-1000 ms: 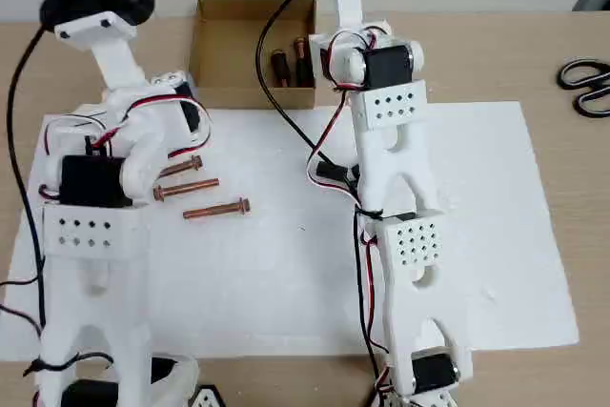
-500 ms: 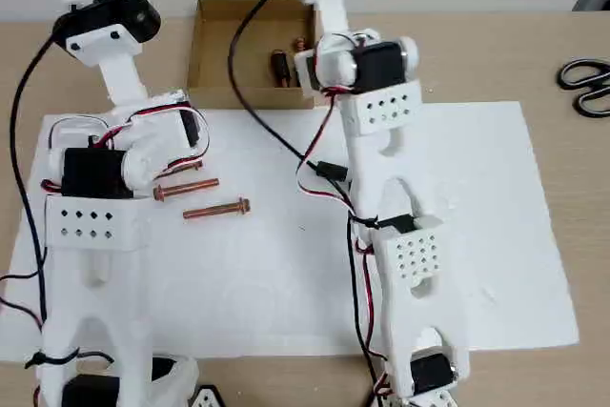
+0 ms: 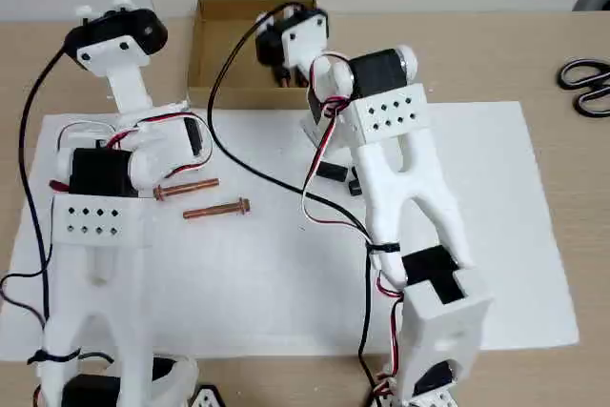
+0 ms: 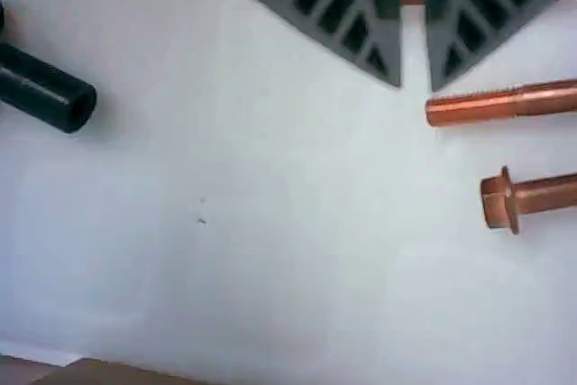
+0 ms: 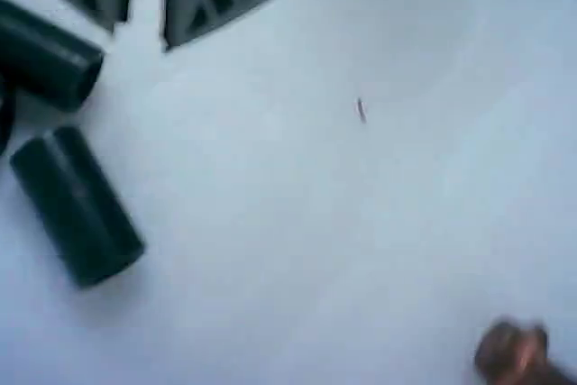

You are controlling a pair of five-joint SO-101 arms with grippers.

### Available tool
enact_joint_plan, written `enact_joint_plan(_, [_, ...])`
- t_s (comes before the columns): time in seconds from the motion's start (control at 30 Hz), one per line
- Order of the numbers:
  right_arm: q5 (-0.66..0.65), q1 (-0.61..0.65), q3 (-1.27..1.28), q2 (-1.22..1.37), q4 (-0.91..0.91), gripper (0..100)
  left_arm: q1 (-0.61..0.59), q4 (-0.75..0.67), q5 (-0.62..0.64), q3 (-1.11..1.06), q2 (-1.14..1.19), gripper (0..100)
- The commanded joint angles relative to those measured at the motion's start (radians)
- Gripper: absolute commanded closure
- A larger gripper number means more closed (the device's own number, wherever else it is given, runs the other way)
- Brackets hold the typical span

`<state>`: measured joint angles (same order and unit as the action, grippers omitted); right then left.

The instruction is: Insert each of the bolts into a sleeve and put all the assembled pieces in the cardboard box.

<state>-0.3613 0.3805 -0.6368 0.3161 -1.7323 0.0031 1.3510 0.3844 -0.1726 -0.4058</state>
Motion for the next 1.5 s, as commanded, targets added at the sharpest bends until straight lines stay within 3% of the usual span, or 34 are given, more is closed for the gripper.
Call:
enact_joint_plan(0.0, [-0.094, -0.012, 0.051, -0.047, -0.005, 97.1, -0.005, -0.003, -0.006, 0.005, -0.006, 99])
enact_joint_plan(0.23, [-0.256, -0.044, 0.091, 0.012, 0.01, 85.3, -0.003, -0.005, -0.009, 0.005, -0.006, 99])
enact_joint_plan(0.6, [-0.379, -0.054, 0.092, 0.111, 0.044, 85.4, -0.003, -0.002, -0.006, 0.005, -0.006, 99])
enact_joint_plan(1.47, [-0.443, -0.073, 0.092, 0.355, 0.22, 85.5, -0.005, 0.003, -0.009, 0.005, -0.006, 99])
